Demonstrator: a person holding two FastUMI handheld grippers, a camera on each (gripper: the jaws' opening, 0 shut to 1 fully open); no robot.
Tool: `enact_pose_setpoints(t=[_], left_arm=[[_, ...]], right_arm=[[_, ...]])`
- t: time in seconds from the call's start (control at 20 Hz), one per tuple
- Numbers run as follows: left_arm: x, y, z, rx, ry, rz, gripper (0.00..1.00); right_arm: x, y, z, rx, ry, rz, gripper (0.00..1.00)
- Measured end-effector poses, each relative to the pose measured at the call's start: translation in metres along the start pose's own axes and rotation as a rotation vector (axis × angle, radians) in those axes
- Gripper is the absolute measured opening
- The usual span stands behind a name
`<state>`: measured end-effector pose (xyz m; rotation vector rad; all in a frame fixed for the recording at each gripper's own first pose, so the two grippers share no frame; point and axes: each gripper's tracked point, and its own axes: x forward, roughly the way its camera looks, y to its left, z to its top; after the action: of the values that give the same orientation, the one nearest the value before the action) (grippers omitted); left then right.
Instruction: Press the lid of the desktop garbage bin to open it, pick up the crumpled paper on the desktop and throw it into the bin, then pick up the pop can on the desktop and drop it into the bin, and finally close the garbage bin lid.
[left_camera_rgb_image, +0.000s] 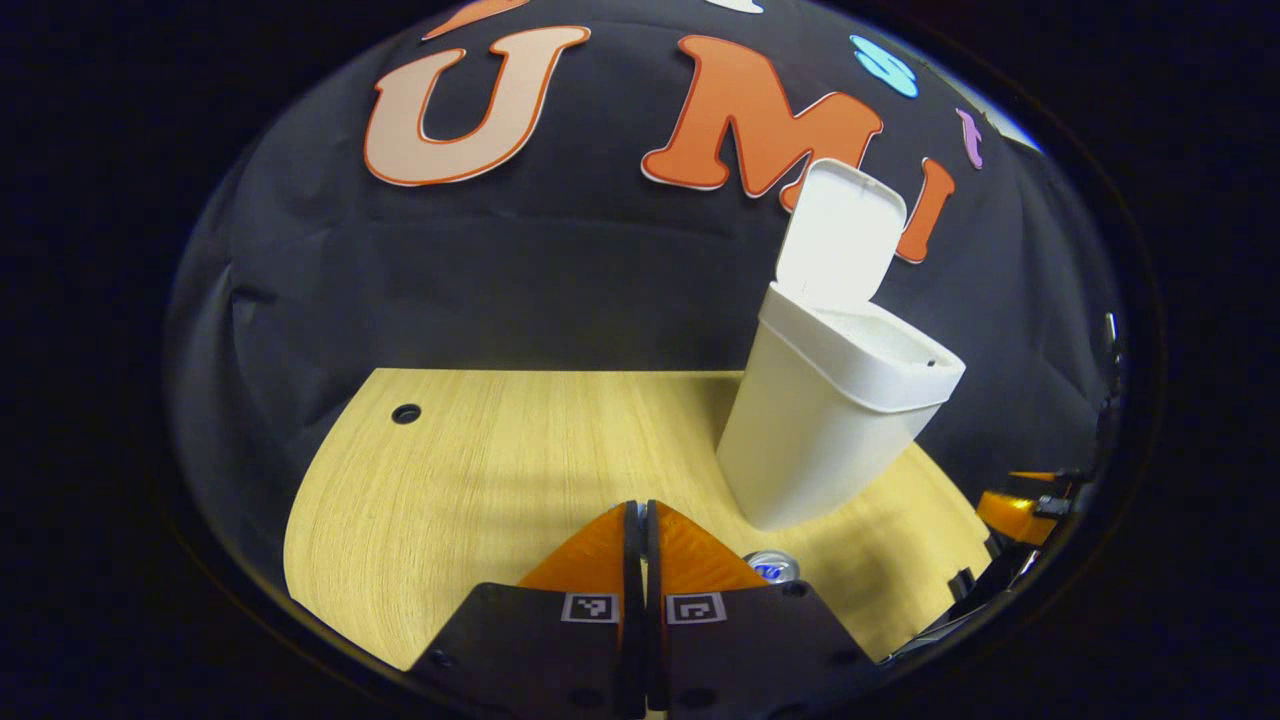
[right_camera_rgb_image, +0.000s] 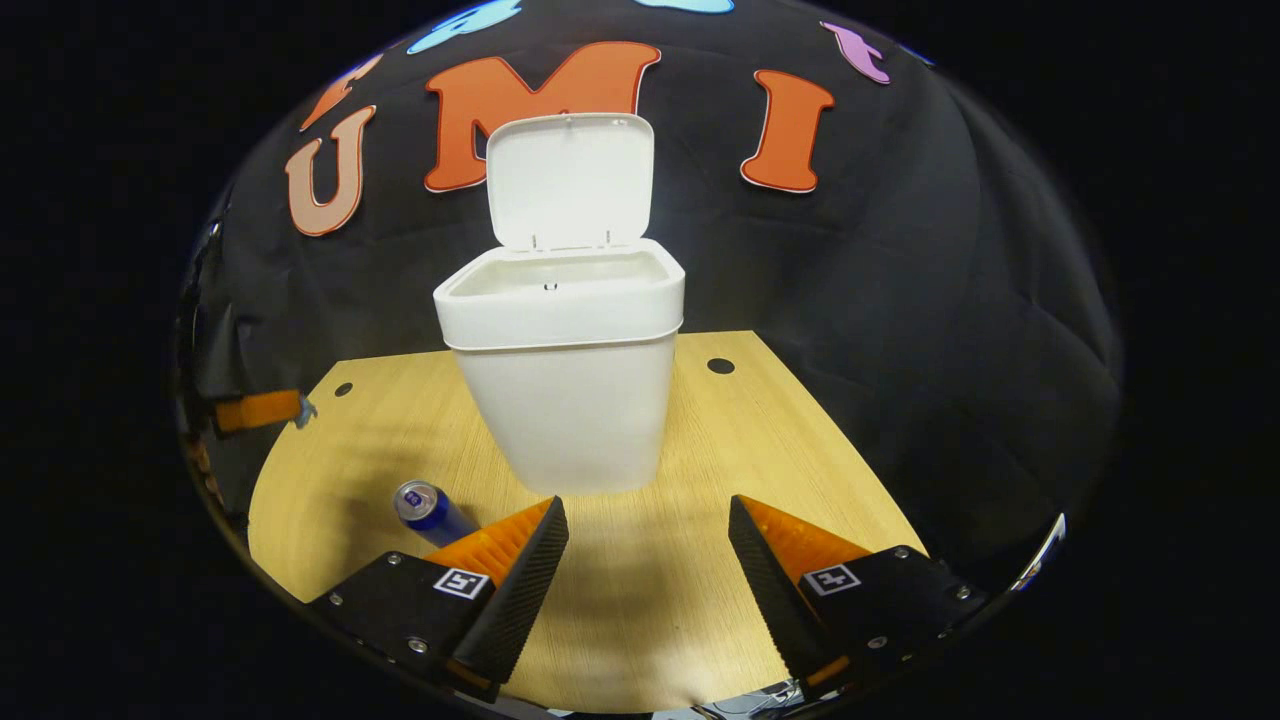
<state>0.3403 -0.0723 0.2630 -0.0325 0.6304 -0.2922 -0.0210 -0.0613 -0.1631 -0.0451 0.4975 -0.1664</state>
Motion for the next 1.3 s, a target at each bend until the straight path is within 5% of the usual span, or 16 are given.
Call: enact_pose_setpoints(t=[0.65, 1.3], left_arm=[[0.01, -0.08, 0.123, 0.109, -0.176, -0.125, 0.03], [0.037, -0.182, 0.145, 0.151, -0.193, -0.304, 0.03]], right_arm=[[-0.005, -0.027, -0.006, 0.047, 0.006, -0.042, 0.98], [-0.015, -0.068, -0.021, 0.113, 0.024, -0.111, 0.98]])
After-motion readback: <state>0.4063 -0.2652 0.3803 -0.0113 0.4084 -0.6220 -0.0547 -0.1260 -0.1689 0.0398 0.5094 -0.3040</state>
